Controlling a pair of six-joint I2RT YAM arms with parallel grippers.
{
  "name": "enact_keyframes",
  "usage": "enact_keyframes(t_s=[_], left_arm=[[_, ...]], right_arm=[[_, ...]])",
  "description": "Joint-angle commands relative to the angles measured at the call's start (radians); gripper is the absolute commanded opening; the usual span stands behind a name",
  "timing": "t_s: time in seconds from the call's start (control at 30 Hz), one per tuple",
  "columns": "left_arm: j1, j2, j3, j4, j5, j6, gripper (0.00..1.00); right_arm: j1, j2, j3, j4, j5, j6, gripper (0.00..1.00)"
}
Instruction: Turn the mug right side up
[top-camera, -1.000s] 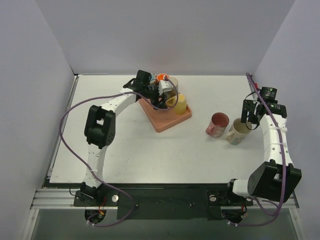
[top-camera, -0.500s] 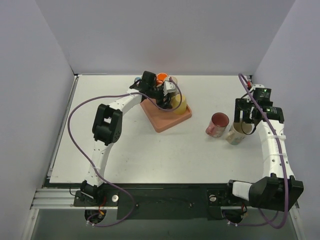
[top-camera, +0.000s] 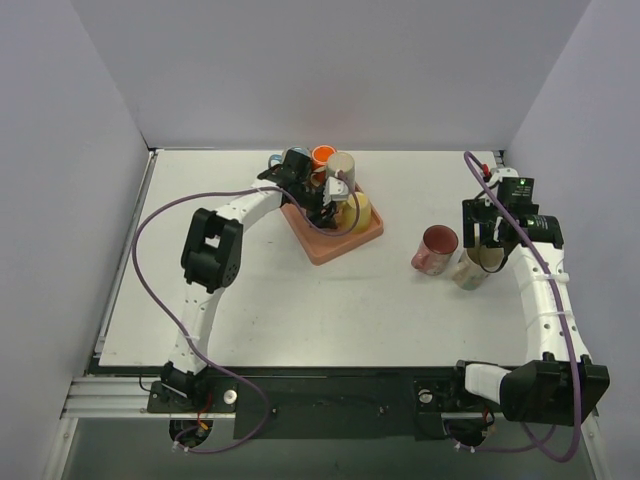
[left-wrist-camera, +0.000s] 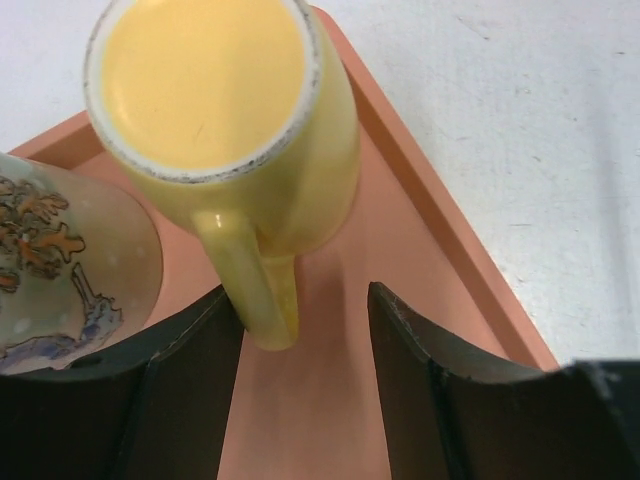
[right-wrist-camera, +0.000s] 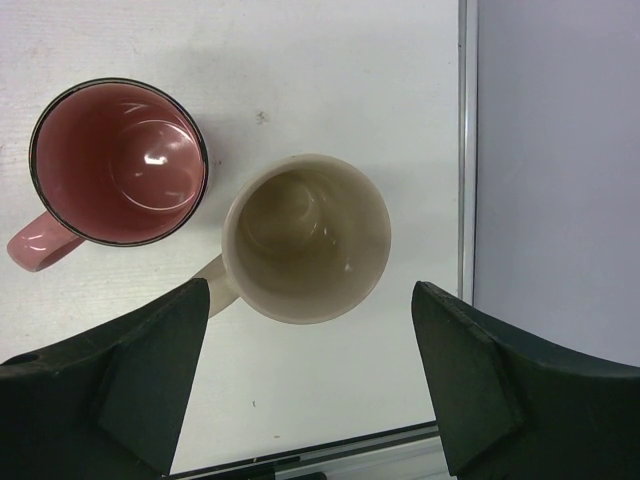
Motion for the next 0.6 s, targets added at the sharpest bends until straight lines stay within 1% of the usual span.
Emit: enact_keyframes(t_s=[0.0, 0.03, 0.07, 0.1, 0.13, 0.17, 0.2, 0.23, 0.27, 0.3, 0.33, 0.37, 0.4, 0.43, 0.47, 0.5, 0.57], left_arm=[[-0.006, -0.089, -0.025, 0.049, 0.019, -0.052, 0.61], [-0.008, -0.089, -0.041, 0.092, 0.001, -0.147, 0.61], [-0.008, -0.089, -0.047, 0.188, -0.042, -0.208, 0.59], [-0.008, -0.092, -0.061, 0.264, -0.065, -0.303, 0.56], [-0.011, -0.092, -0.067, 0.286, -0.1, -0.348, 0.54], [-0.014, -0.09, -0.075, 0.304, -0.12, -0.351, 0.5], [-0.021, -0.09, -0.081, 0.313, -0.16, -0.355, 0.5], [-0.024, -0.089, -0.084, 0.318, -0.183, -0.353, 0.45], [-0.029, -0.084, -0.082, 0.318, -0.208, -0.35, 0.44], [-0.029, -0.081, -0.079, 0.306, -0.211, -0.347, 0.42], [-0.029, -0.078, -0.073, 0.294, -0.206, -0.336, 0.38], [-0.029, -0.078, -0.07, 0.263, -0.196, -0.329, 0.29], [-0.028, -0.079, -0.07, 0.246, -0.188, -0.312, 0.23], [-0.031, -0.082, -0.069, 0.219, -0.173, -0.306, 0.1], [-0.031, -0.09, -0.069, 0.209, -0.174, -0.305, 0.0], [-0.032, -0.095, -0.07, 0.203, -0.185, -0.324, 0.0], [-0.029, -0.113, -0.056, 0.186, -0.2, -0.411, 0.0]], right_arm=[[0.008, -0.015, -0.01, -0.02, 0.02, -0.001, 0.77], [0.011, -0.013, -0.01, -0.02, 0.02, 0.002, 0.77], [0.013, -0.015, -0.01, -0.018, 0.015, 0.004, 0.77], [0.011, -0.015, -0.008, -0.02, 0.012, 0.004, 0.77], [0.014, -0.018, -0.008, -0.021, 0.01, -0.001, 0.77], [0.013, -0.018, -0.01, -0.018, 0.014, -0.001, 0.77], [0.013, -0.019, -0.01, -0.02, 0.015, -0.002, 0.77], [0.014, -0.021, -0.012, -0.02, 0.018, -0.002, 0.77], [0.014, -0.021, -0.012, -0.02, 0.02, -0.005, 0.77], [0.013, -0.024, -0.012, -0.02, 0.023, -0.005, 0.77], [0.014, -0.027, -0.008, -0.02, 0.023, -0.005, 0.77], [0.013, -0.031, -0.005, -0.02, 0.024, -0.005, 0.77], [0.014, -0.034, -0.004, -0.02, 0.024, -0.005, 0.77], [0.016, -0.036, -0.002, -0.021, 0.024, -0.005, 0.77], [0.017, -0.039, -0.001, -0.021, 0.021, -0.007, 0.77], [0.017, -0.044, 0.004, -0.026, 0.008, -0.005, 0.77], [0.03, -0.051, 0.008, -0.038, -0.025, -0.008, 0.76]])
